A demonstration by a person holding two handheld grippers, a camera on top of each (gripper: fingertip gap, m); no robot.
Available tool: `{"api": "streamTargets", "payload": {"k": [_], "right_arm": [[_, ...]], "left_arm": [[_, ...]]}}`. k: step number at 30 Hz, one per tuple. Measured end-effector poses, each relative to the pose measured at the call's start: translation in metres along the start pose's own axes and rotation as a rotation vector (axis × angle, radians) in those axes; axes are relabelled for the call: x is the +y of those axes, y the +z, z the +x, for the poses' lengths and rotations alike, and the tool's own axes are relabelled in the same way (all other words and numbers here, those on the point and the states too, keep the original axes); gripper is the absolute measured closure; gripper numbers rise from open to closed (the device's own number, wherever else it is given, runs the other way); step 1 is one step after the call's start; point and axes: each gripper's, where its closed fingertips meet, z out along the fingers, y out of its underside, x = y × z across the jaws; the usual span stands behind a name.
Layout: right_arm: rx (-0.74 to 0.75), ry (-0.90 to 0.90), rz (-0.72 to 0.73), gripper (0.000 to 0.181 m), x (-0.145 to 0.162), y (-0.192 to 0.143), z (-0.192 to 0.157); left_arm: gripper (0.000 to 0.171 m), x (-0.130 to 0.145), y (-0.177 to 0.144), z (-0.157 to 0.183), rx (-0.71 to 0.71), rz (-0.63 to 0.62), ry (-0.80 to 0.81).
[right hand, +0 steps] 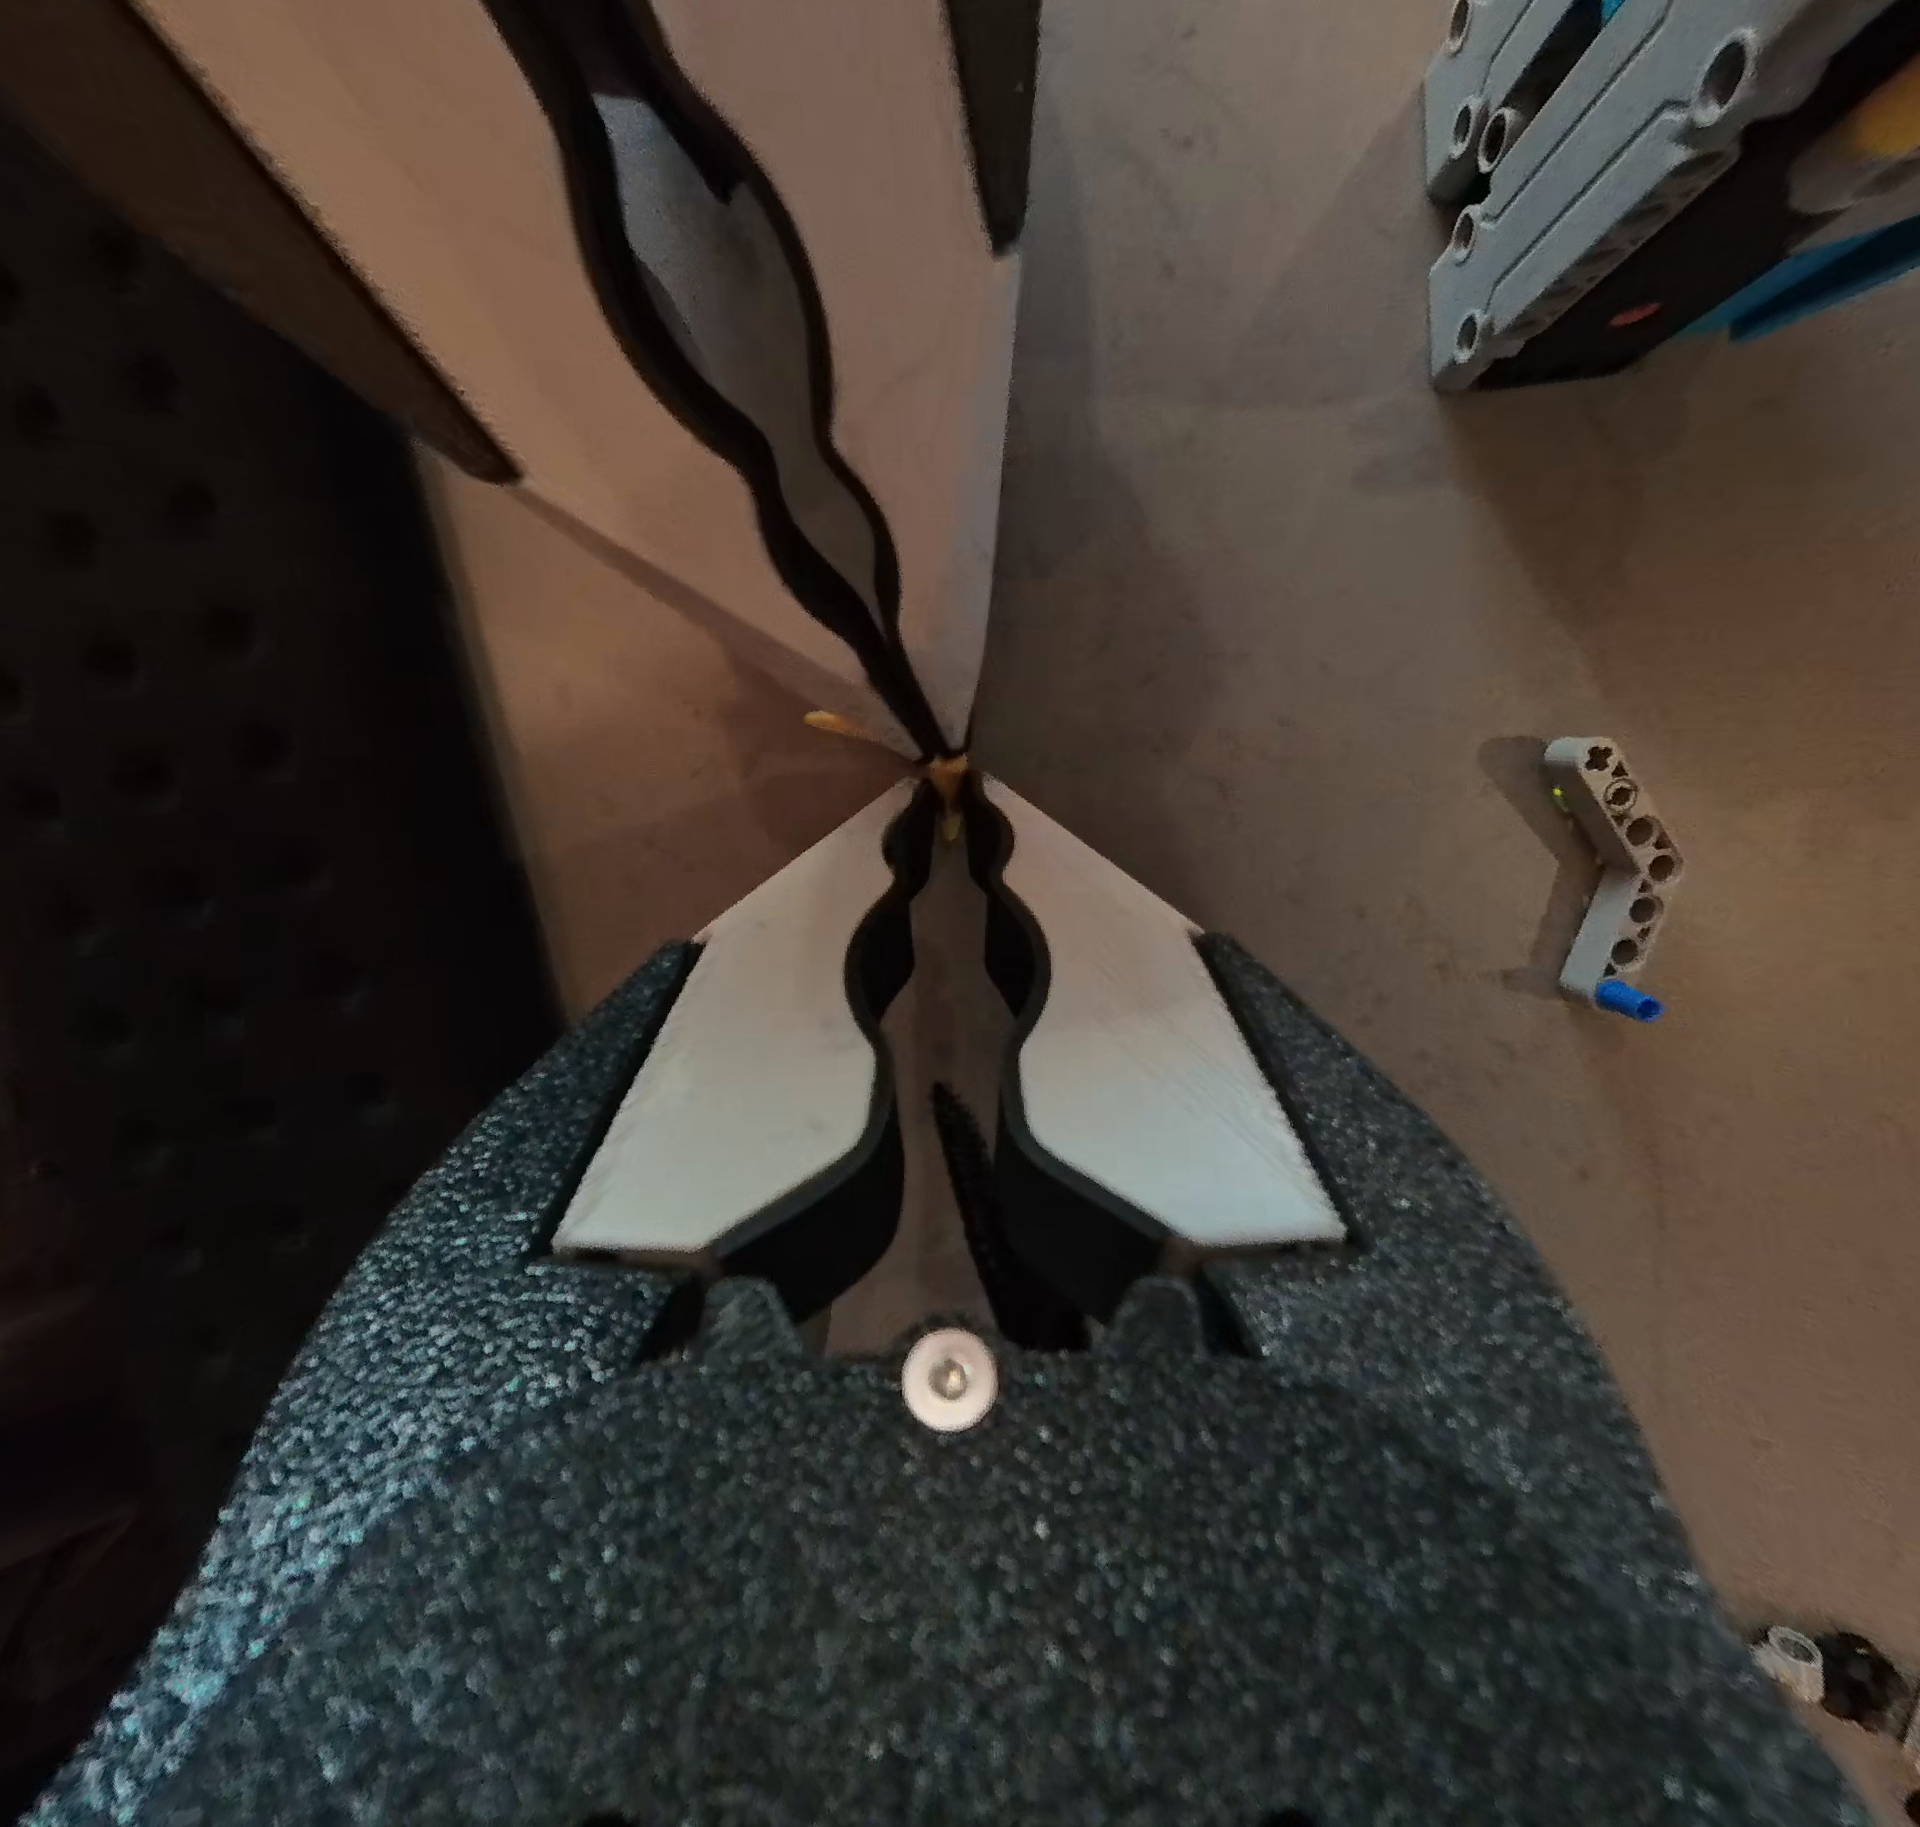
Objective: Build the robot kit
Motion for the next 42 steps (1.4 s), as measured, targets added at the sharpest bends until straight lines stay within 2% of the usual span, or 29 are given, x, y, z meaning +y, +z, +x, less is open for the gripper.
{"api": "streamTargets", "payload": {"k": [15, 27, 35, 38, 39, 42], "right_arm": [[0.005, -0.004, 0.0, 0.175, 0.0, -0.002, 0.004], [-0.053, -0.019, -0.019, 0.175, 0.002, 0.0, 0.004], [-0.01, -0.072, 0.081, 0.166, -0.002, -0.008, 0.007], [-0.006, -0.102, 0.115, 0.167, -0.005, -0.006, 0.004], [-0.001, -0.112, 0.114, 0.174, -0.005, -0.003, 0.004], [-0.007, -0.055, 0.138, 0.176, -0.006, -0.002, 0.012]], "left_arm": [[0.171, 0.005, 0.0, -0.005, 0.013, 0.007, -0.071], [0.171, 0.009, 0.002, -0.006, 0.014, -0.009, -0.117], [0.171, 0.007, 0.001, -0.007, -0.024, -0.002, -0.097], [0.16, 0.001, -0.002, -0.008, -0.047, 0.029, -0.114], [0.157, -0.002, -0.005, -0.009, -0.048, 0.046, -0.126], [0.156, -0.01, -0.02, -0.008, -0.062, 0.086, -0.135]]}}
